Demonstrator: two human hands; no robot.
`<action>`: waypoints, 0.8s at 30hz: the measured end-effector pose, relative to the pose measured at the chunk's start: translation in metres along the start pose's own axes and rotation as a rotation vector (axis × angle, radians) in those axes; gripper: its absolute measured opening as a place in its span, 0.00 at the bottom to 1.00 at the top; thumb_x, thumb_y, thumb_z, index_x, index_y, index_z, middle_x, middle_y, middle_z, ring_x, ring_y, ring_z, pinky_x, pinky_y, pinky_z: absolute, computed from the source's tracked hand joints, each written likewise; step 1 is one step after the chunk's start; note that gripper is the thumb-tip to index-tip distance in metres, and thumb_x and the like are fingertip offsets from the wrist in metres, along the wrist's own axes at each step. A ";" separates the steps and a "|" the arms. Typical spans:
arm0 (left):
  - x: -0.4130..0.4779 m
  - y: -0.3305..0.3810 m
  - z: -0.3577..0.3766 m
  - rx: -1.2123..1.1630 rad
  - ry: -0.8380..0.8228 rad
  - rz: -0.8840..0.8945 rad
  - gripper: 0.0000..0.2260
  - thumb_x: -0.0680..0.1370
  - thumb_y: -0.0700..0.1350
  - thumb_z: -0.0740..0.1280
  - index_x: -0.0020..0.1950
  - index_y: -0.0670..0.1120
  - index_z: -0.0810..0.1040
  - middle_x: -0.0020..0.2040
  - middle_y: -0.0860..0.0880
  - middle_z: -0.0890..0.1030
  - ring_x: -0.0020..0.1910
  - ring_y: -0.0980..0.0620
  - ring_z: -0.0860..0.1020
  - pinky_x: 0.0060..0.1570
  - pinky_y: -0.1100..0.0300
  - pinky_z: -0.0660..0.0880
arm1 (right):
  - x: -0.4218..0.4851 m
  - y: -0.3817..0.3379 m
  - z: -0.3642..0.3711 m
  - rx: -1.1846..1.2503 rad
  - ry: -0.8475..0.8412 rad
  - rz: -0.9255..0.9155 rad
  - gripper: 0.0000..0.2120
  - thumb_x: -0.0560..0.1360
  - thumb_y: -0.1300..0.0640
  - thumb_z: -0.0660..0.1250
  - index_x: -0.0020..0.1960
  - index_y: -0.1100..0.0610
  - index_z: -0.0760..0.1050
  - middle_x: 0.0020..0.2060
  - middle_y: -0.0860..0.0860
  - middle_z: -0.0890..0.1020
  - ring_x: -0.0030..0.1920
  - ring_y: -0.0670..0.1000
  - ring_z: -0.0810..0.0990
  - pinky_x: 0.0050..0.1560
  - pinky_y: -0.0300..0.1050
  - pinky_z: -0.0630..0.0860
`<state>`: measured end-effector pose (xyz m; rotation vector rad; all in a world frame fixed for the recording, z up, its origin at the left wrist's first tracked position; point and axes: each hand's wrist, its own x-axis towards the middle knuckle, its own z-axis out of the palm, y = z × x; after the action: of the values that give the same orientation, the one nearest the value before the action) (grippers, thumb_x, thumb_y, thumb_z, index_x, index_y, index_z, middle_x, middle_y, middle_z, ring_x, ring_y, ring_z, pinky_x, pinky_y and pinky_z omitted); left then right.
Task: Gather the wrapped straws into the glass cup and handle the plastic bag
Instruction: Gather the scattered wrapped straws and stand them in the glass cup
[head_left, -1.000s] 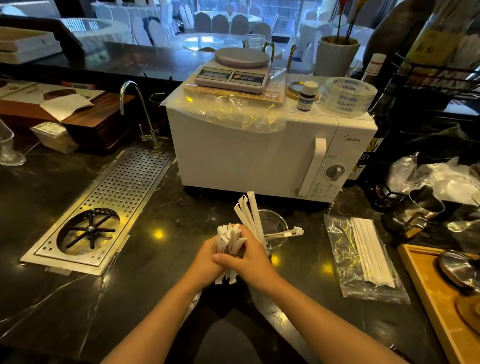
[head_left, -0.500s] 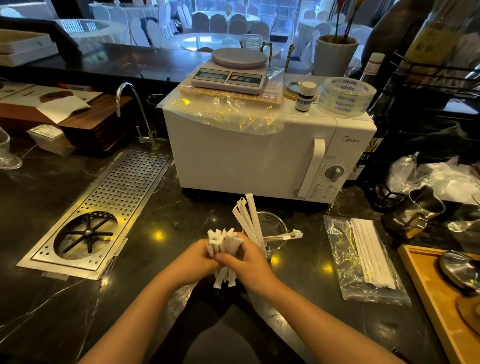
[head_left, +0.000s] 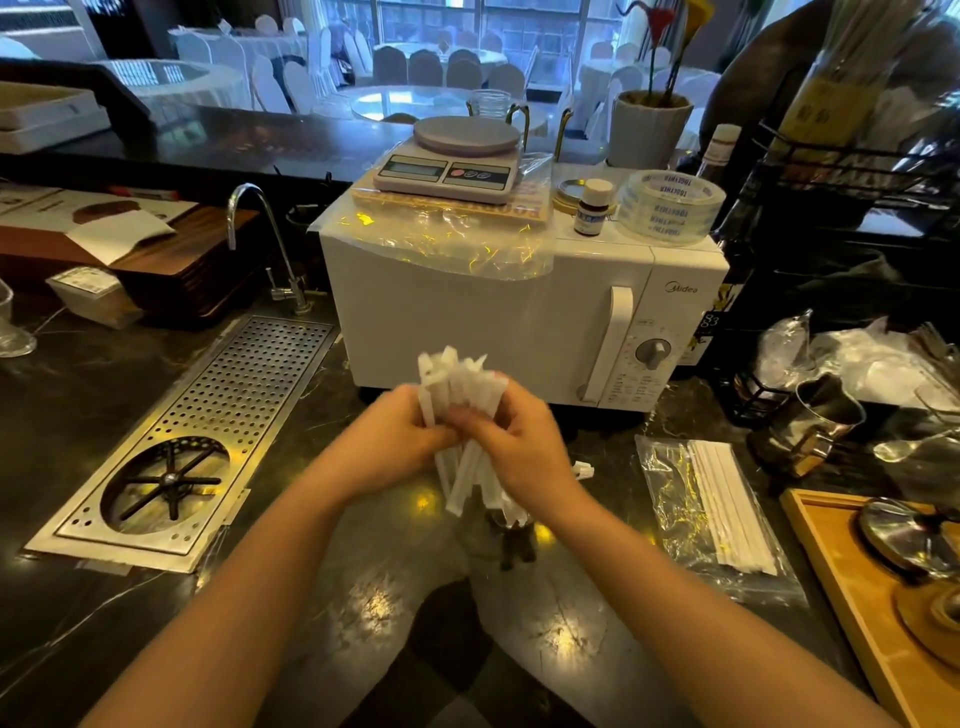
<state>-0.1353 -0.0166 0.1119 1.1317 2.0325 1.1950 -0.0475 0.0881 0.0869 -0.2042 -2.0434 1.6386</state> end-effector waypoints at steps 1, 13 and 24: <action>0.005 0.009 -0.003 -0.015 0.020 0.025 0.11 0.74 0.39 0.64 0.41 0.56 0.76 0.40 0.55 0.81 0.40 0.62 0.81 0.44 0.64 0.79 | 0.006 -0.010 -0.006 0.015 0.006 -0.026 0.08 0.74 0.61 0.65 0.53 0.56 0.76 0.43 0.47 0.79 0.46 0.47 0.79 0.45 0.31 0.76; 0.050 0.013 0.047 -0.180 0.117 -0.076 0.07 0.76 0.39 0.62 0.51 0.46 0.76 0.49 0.40 0.81 0.49 0.45 0.80 0.46 0.53 0.79 | 0.026 0.019 -0.052 0.006 0.064 0.143 0.11 0.75 0.64 0.63 0.56 0.59 0.75 0.42 0.45 0.79 0.43 0.39 0.78 0.39 0.25 0.75; 0.056 -0.022 0.065 -0.078 0.217 -0.094 0.10 0.73 0.43 0.68 0.54 0.45 0.76 0.46 0.50 0.79 0.47 0.53 0.78 0.41 0.60 0.76 | 0.017 0.040 -0.066 -0.082 0.026 0.210 0.12 0.73 0.62 0.66 0.46 0.45 0.70 0.48 0.49 0.79 0.48 0.44 0.78 0.46 0.33 0.76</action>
<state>-0.1235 0.0549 0.0603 0.8924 2.1511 1.3870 -0.0387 0.1633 0.0631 -0.4809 -2.1308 1.6644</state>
